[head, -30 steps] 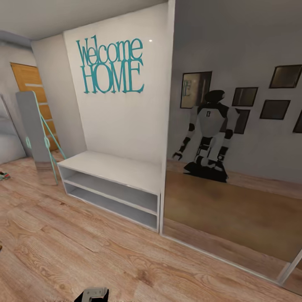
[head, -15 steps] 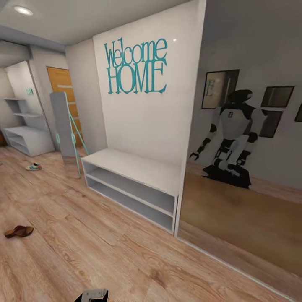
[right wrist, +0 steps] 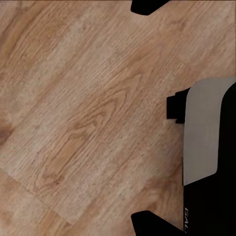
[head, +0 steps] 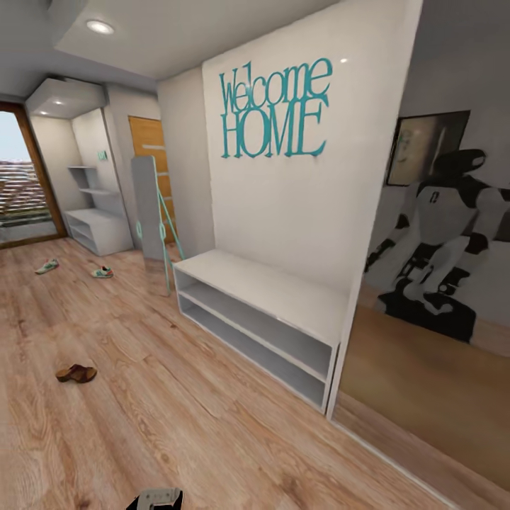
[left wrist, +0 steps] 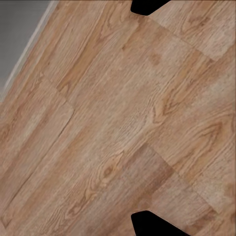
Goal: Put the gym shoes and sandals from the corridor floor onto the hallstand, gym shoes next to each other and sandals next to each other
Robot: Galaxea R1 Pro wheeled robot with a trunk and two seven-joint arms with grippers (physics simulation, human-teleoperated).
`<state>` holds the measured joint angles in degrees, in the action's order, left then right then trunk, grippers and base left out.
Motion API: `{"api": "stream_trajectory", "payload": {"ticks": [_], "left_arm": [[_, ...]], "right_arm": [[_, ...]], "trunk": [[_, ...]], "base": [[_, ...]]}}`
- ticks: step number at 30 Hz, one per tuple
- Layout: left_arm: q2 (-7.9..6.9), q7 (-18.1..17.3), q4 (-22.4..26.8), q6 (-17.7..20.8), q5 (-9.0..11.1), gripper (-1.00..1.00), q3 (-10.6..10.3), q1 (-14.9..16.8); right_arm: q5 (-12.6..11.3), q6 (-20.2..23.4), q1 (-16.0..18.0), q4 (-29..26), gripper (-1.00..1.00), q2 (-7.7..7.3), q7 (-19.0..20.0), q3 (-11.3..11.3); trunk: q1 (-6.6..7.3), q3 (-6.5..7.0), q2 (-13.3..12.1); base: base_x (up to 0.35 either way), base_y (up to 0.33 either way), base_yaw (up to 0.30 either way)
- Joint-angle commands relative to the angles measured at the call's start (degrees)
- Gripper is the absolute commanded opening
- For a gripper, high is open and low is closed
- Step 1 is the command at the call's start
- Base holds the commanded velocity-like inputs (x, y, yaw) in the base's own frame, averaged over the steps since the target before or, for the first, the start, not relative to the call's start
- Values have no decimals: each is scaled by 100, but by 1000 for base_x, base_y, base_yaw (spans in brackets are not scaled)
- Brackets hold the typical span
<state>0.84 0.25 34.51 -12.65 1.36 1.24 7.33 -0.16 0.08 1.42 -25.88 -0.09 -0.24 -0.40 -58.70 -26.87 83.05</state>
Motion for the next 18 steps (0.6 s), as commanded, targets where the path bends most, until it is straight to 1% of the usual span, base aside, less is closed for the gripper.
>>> {"api": "stream_trajectory", "payload": {"ticks": [1,18], "left_arm": [[4,1,-6,-18,14,100,8,5],[4,0,-6,-18,12,100,8,5]], "right_arm": [[-2,1,3,-5,100,0,-2,-4],[-2,1,0,-5,100,0,-2,-4]], "trunk": [[-3,-6,3],[-3,-6,3]], "base": [[292,100,297],[302,111,297]]}}
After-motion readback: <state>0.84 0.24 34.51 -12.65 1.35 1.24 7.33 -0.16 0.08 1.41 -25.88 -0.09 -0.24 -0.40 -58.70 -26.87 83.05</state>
